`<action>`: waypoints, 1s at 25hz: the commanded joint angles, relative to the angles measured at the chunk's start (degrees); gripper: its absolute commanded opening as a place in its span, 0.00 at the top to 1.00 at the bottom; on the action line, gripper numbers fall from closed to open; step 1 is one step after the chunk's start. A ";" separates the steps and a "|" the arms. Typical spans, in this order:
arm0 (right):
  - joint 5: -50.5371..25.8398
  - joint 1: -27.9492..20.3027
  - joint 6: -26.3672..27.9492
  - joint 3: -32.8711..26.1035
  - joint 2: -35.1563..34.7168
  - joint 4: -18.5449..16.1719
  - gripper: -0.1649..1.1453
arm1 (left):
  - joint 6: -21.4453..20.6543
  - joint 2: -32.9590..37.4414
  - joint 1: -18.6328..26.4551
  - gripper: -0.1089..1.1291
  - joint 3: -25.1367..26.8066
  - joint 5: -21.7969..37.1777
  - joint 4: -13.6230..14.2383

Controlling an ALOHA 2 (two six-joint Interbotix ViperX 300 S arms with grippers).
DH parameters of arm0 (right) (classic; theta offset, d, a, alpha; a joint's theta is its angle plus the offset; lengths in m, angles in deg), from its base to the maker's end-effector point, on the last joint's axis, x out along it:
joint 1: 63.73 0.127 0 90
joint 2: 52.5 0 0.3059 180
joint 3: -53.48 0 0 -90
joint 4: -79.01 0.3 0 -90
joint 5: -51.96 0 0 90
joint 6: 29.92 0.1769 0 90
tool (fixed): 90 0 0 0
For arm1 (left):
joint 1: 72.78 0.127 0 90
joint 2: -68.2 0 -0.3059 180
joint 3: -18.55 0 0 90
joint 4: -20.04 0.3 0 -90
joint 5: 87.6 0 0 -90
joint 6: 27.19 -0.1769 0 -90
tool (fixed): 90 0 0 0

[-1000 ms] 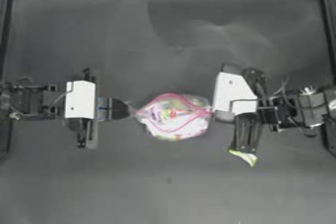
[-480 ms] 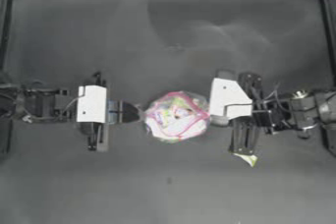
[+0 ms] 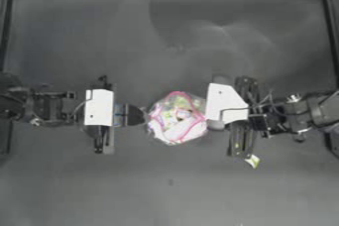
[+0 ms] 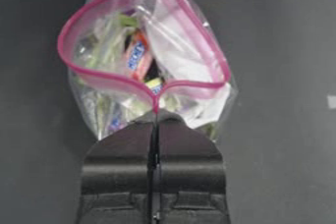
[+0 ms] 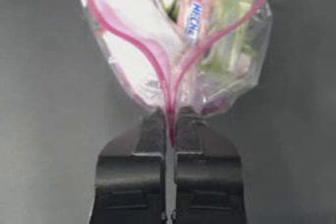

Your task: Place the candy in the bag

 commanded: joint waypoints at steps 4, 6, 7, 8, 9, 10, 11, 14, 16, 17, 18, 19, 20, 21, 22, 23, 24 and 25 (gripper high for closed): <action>2.99 -1.05 0.44 0.70 0.44 -0.18 0.83 | 0.09 -1.14 -0.09 0.86 -1.41 -2.11 -0.09; 4.22 -1.58 0.53 1.41 0.44 -0.18 0.83 | 0.09 -1.67 -0.09 0.86 -1.41 -2.46 -0.09; 4.75 -1.85 0.62 1.67 0.44 -0.18 0.83 | 0.09 -1.93 -0.09 0.86 -1.41 -2.64 -0.09; 5.19 -2.11 0.62 1.93 0.44 -0.09 0.83 | 0.09 -2.20 -0.09 0.86 -1.49 -2.64 -0.09; 5.63 -2.20 0.62 2.20 0.35 -0.09 0.83 | 0.09 -2.37 -0.09 0.86 -1.49 -2.72 -0.18; 5.89 -2.37 0.62 2.46 0.26 -0.09 0.83 | 0.09 -2.55 -0.09 0.86 -1.41 -2.81 -0.26; 6.24 -2.46 0.62 2.64 0.26 -0.09 0.83 | 0.09 -2.81 -0.09 0.86 -1.49 -2.81 -0.26; 6.86 -2.72 0.62 3.16 0.09 0.00 0.83 | 0.09 -3.60 0.00 0.86 -1.49 -3.78 -0.62; 6.94 -2.72 0.62 3.16 -0.18 0.09 0.83 | 0.09 -4.13 -0.09 0.86 -1.41 -4.66 -0.79; 6.94 -2.72 0.70 3.16 -0.18 0.18 0.83 | 0.09 -4.31 -0.09 0.86 -1.49 -4.92 -0.79; 6.94 -2.72 0.79 3.25 -0.18 0.26 0.83 | 0.09 -4.39 -0.09 0.86 -1.49 -5.19 -0.88; 7.12 -2.72 0.70 3.34 -0.18 0.35 0.82 | 0.09 -4.48 -0.09 0.86 -1.49 -5.19 -0.88; 7.29 -2.72 0.62 3.34 -0.18 0.35 0.82 | 0.09 -4.48 -0.09 0.86 -1.41 -5.27 -0.88; 7.47 -2.72 0.62 3.43 -0.18 0.35 0.82 | 0.09 -4.48 -0.09 0.86 -1.49 -5.27 -0.88; 7.73 -2.72 0.62 3.52 -0.18 0.35 0.81 | 0.09 -4.39 -0.09 0.86 -1.49 -5.19 -0.88; 7.91 -2.72 0.62 3.60 -0.18 0.35 0.80 | 0.09 -4.48 -0.09 0.86 -1.49 -5.27 -0.88; 8.17 -2.72 0.62 3.69 -0.18 0.26 0.80 | 0.09 -4.39 -0.09 0.86 -1.49 -5.27 -0.79; 8.44 -2.72 0.53 3.69 -0.18 0.18 0.79 | 0.09 -4.48 -0.09 0.86 -1.49 -5.27 -0.88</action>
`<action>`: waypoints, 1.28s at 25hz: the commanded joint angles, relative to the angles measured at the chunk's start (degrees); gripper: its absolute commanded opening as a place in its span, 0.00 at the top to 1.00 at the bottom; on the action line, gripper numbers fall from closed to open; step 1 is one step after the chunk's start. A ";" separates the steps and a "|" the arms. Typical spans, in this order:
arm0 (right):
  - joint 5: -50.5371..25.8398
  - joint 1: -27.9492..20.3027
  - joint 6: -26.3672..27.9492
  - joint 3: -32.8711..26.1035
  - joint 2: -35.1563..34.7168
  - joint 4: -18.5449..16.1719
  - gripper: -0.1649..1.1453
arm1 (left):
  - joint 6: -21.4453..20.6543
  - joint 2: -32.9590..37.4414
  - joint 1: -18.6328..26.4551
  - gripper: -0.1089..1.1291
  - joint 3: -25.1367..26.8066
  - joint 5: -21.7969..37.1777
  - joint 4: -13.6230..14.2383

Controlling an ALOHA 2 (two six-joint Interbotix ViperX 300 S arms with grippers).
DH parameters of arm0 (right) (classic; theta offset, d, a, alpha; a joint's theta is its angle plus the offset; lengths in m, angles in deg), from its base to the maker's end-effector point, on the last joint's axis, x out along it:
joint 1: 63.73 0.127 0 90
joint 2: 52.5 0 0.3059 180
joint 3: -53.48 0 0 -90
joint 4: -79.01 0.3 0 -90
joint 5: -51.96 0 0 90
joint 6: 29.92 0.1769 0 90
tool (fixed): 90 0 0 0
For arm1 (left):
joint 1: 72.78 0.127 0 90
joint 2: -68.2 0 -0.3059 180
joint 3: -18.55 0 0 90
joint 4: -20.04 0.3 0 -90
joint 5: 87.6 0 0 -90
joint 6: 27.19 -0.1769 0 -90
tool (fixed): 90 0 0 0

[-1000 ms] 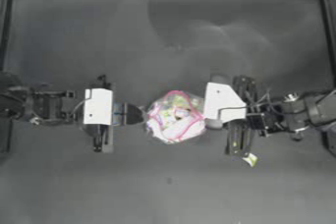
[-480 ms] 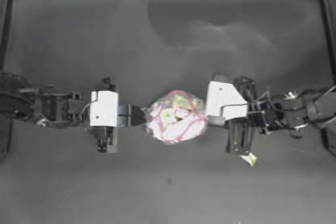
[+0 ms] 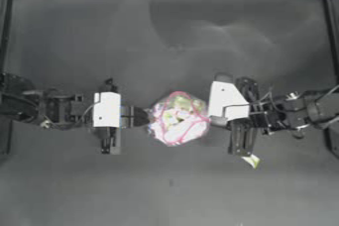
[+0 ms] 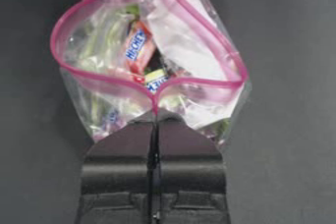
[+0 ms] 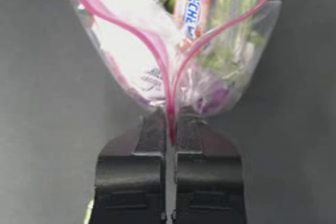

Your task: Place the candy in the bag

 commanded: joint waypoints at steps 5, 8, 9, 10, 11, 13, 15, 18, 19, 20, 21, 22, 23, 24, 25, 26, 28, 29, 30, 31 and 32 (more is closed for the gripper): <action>2.02 -0.09 -0.09 -0.35 0.88 0.09 0.63 | 0.00 0.97 -0.09 0.86 -1.05 -0.35 0.00; 3.08 -0.26 0.09 -0.26 0.88 0.09 0.44 | 0.00 0.88 -0.09 0.86 -0.97 -0.44 -0.09; 3.34 -0.53 0.26 -0.26 0.88 0.09 0.38 | 0.00 0.79 -0.09 0.86 -1.05 -0.35 -0.09; 3.69 -0.70 0.53 -0.26 0.88 0.35 0.32 | 0.00 0.79 -0.09 0.86 -1.05 -0.35 0.00; 4.04 -1.14 1.05 -0.26 0.88 0.62 0.26 | 0.00 0.79 -0.09 0.86 -0.97 -0.35 0.00; 5.19 -1.67 1.67 0.00 0.88 0.18 0.13 | 0.09 0.79 -0.09 0.86 -1.05 -0.35 -0.09; 5.45 -1.85 1.58 0.18 1.14 0.18 0.08 | 0.00 0.79 -0.09 0.86 -1.05 -0.35 -0.09; 4.48 -1.85 1.49 0.35 1.93 0.18 0.10 | 0.00 0.79 -0.09 0.86 -1.05 -0.44 -0.09; 3.69 -1.85 1.41 0.35 2.29 0.18 0.11 | 0.00 0.79 -0.09 0.86 -1.05 -0.35 -0.09; 2.81 -1.85 1.41 0.44 2.72 0.09 0.11 | 0.00 0.79 -0.09 0.86 -1.05 -0.44 -0.09; 1.67 -1.85 1.32 0.35 3.16 0.18 0.11 | 0.00 0.79 -0.18 0.86 -1.05 -0.35 -0.09; 0.62 -1.85 1.23 0.35 3.78 0.18 0.11 | 0.00 0.79 -0.09 0.86 -1.05 -0.44 -0.09; -0.53 -1.85 1.23 0.35 4.57 0.26 0.11 | 0.00 0.79 -0.09 0.86 -1.05 -0.35 -0.09; -1.23 -1.85 1.14 0.44 5.27 0.44 0.11 | 0.00 0.79 -0.09 0.86 -1.05 -0.44 -0.09; -1.93 -1.85 1.23 0.44 6.06 0.53 0.11 | 0.00 0.79 -0.09 0.86 -1.05 -0.44 -0.09; -2.64 -1.85 1.23 0.53 6.86 0.70 0.11 | 0.00 0.79 -0.09 0.86 -1.05 -0.44 -0.09; -4.04 -1.67 1.32 0.70 8.26 1.14 0.11 | 0.00 0.79 -0.09 0.86 -1.05 -0.44 0.00; -4.75 -1.49 1.32 0.79 8.96 1.67 0.11 | 0.00 0.79 -0.09 0.86 -1.05 -0.35 -0.09; -5.36 -1.23 1.32 0.88 9.67 2.37 0.11 | 0.00 0.79 -0.09 0.86 -1.05 -0.44 -0.09; -5.98 -0.79 1.41 1.05 10.28 3.08 0.11 | 0.00 0.79 -0.09 0.86 -1.05 -0.44 -0.09; -6.68 -0.26 1.58 1.23 10.81 3.96 0.11 | 0.00 0.79 -0.09 0.86 -1.05 -0.44 -0.09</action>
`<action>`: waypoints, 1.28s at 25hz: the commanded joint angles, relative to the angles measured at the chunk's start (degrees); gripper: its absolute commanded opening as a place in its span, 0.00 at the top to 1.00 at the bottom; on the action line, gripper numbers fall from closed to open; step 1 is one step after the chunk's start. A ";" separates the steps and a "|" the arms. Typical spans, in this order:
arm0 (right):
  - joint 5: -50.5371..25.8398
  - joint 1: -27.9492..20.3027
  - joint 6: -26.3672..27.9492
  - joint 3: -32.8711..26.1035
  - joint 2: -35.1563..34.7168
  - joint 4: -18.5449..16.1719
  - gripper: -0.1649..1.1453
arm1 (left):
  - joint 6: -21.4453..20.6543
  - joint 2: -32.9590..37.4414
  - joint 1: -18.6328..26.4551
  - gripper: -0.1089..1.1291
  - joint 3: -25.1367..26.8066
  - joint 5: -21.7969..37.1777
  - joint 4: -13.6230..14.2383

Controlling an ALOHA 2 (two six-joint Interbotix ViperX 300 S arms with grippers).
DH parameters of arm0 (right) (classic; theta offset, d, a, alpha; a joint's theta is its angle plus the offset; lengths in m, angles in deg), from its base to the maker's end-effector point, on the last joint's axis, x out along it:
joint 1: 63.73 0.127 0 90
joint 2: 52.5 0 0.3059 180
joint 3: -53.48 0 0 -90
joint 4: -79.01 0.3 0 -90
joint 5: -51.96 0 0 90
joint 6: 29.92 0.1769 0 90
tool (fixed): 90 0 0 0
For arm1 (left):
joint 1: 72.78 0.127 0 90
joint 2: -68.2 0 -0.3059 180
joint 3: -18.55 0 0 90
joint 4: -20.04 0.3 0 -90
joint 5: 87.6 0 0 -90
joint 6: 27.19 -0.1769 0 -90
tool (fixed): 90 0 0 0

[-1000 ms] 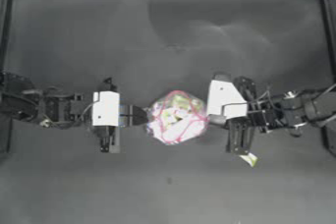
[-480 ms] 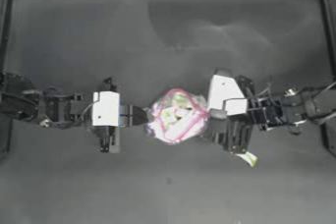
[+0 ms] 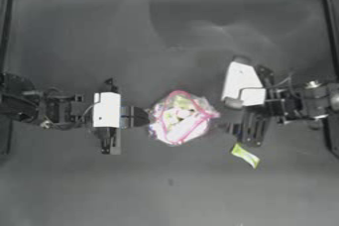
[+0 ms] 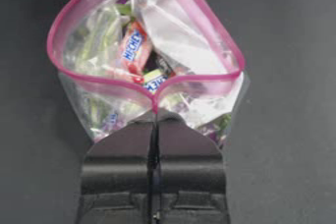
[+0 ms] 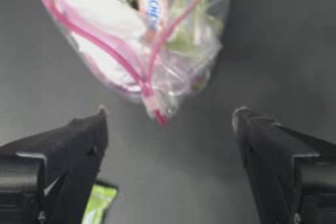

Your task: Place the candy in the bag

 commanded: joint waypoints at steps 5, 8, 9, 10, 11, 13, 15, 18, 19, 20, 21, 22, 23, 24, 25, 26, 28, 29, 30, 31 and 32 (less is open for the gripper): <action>-5.62 5.36 1.49 0.62 4.04 7.29 0.11 | 0.00 0.79 -0.18 0.86 -1.05 -0.35 -0.09; -8.09 7.29 3.34 1.05 4.04 9.93 0.11 | 0.00 0.79 -0.18 0.86 -1.05 -0.35 -0.09; -8.61 7.73 4.13 1.23 4.13 10.37 0.11 | 0.00 0.79 -0.18 0.86 -1.05 -0.44 -0.09; -8.96 8.26 5.01 1.49 4.13 10.55 0.11 | 0.00 0.79 -0.18 0.86 -1.05 -0.53 -0.09; -9.14 8.79 5.98 1.67 4.04 10.46 0.11 | 0.00 0.79 -0.18 0.86 -0.97 -0.62 0.00; -9.23 9.58 7.91 2.11 4.04 10.37 0.12 | 0.00 0.79 -0.18 0.86 -0.97 -0.53 -0.09; -9.23 10.28 10.37 2.81 4.04 10.28 0.12 | 0.00 0.79 -0.18 0.86 -1.05 -0.62 -0.09; -9.14 11.16 13.18 3.69 3.69 10.02 0.12 | 0.00 0.70 -0.18 0.86 -0.97 -0.62 -0.09; -9.14 11.43 13.97 3.87 3.52 9.76 0.12 | 0.00 0.53 -0.18 0.86 -1.05 -0.62 -0.09; -9.05 11.60 14.77 4.13 3.34 9.49 0.12 | 0.00 0.44 -0.18 0.86 -1.05 -0.62 -0.09; -8.96 11.78 15.47 4.22 2.99 9.32 0.12 | 0.00 0.44 -0.18 0.86 -1.05 -0.79 -0.09; -8.88 11.87 16.08 4.22 2.72 9.05 0.12 | -0.09 0.35 -0.18 0.86 -1.05 -0.97 0.00; -8.70 12.04 16.61 4.22 2.29 8.88 0.12 | 0.00 0.26 -0.18 0.86 -1.05 -1.23 -0.09; -8.53 12.30 17.23 4.22 1.76 8.61 0.12 | -0.09 0.18 -0.18 0.86 -1.05 -1.32 -0.09; -8.44 12.48 17.75 4.22 1.23 8.61 0.12 | -0.09 0.18 -0.18 0.86 -1.05 -1.41 0.00; -8.35 12.83 18.37 4.22 0.53 8.61 0.12 | 0.00 0.09 -0.18 0.86 -1.05 -1.41 -0.09; -8.09 13.27 19.25 4.13 -0.70 8.26 0.12 | -0.09 0.09 -0.18 0.86 -1.05 -1.41 -0.09; -7.91 13.54 19.69 4.04 -1.23 8.17 0.12 | -0.18 0.00 -0.18 0.86 -1.05 -1.41 0.00; -7.47 13.71 20.13 3.96 -1.76 8.09 0.12 | -0.18 0.00 -0.18 0.86 -1.05 -1.49 -0.09; -6.86 13.71 20.57 3.87 -2.29 8.09 0.12 | -0.18 -0.09 -0.18 0.86 -1.05 -1.58 -0.09; -6.42 13.71 20.92 3.78 -2.81 8.00 0.12 | -0.18 -0.09 -0.18 0.86 -1.05 -1.58 0.00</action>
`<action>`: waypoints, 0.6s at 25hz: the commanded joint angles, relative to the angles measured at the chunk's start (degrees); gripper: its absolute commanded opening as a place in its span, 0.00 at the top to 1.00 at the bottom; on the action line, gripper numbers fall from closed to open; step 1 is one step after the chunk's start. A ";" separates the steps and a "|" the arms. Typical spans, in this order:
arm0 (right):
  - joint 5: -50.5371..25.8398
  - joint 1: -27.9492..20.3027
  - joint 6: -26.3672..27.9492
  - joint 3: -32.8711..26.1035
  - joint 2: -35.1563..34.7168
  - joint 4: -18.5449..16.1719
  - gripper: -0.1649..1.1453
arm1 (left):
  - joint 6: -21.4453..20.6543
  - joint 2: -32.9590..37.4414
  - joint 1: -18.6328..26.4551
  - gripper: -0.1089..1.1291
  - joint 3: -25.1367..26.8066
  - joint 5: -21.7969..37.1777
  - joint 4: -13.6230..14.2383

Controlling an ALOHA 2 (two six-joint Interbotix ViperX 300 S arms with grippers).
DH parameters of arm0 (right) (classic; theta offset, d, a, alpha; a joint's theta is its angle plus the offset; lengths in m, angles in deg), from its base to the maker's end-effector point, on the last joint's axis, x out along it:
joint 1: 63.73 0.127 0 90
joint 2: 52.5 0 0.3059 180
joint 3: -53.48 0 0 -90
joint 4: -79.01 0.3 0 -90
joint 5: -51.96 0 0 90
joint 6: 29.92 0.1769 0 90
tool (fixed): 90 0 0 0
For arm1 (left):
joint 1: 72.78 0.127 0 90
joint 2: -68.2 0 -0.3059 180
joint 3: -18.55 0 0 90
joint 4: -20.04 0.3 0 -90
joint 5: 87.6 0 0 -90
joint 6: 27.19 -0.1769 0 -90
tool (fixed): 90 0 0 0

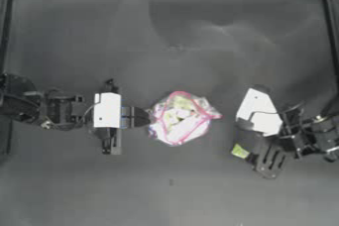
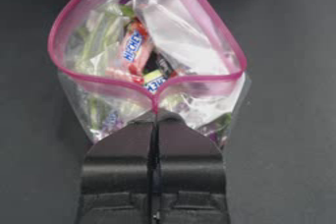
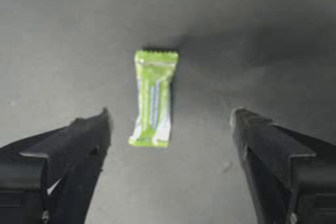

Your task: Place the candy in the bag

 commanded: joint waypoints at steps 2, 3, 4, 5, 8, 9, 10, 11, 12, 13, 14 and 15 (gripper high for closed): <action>2.11 0.35 1.32 -0.97 -1.32 -0.70 0.12 | -0.09 0.62 -0.09 0.86 -1.05 -0.53 -0.09; 2.29 0.53 1.58 -1.05 -1.76 -0.70 0.12 | -0.09 0.62 -0.09 0.86 -1.05 -0.53 0.00; 2.55 0.70 1.67 -1.23 -2.11 -0.70 0.12 | -0.09 0.53 -0.09 0.86 -1.05 -0.53 0.00; 2.46 0.88 1.85 -1.49 -2.46 -0.70 0.12 | -0.09 0.44 -0.09 0.86 -1.05 -0.53 -0.09; 2.37 1.23 2.11 -2.02 -3.43 -0.70 0.12 | -0.09 0.53 -0.09 0.86 -1.05 -0.53 -0.09; 2.37 1.32 2.20 -2.11 -3.69 -0.62 0.12 | -0.09 0.44 -0.09 0.86 -1.05 -0.62 0.00; 2.46 1.32 2.20 -2.11 -3.96 -0.53 0.12 | -0.09 0.53 -0.09 0.86 -0.97 -0.62 0.00; 2.55 1.32 2.29 -2.20 -4.13 -0.44 0.12 | -0.09 0.44 -0.09 0.86 -1.05 -0.62 0.00; 2.46 1.32 2.46 -2.20 -4.48 -0.53 0.12 | -0.09 0.44 -0.09 0.86 -0.97 -0.62 0.00; 2.55 1.32 2.72 -2.29 -4.75 -0.70 0.12 | -0.09 0.44 -0.09 0.86 -1.05 -0.62 0.00; 2.55 1.41 3.08 -2.46 -5.19 -0.79 0.12 | -0.09 0.53 -0.09 0.86 -1.05 -0.62 0.00; 2.64 1.58 3.25 -2.55 -5.45 -0.88 0.12 | -0.09 0.53 -0.09 0.86 -0.97 -0.62 0.00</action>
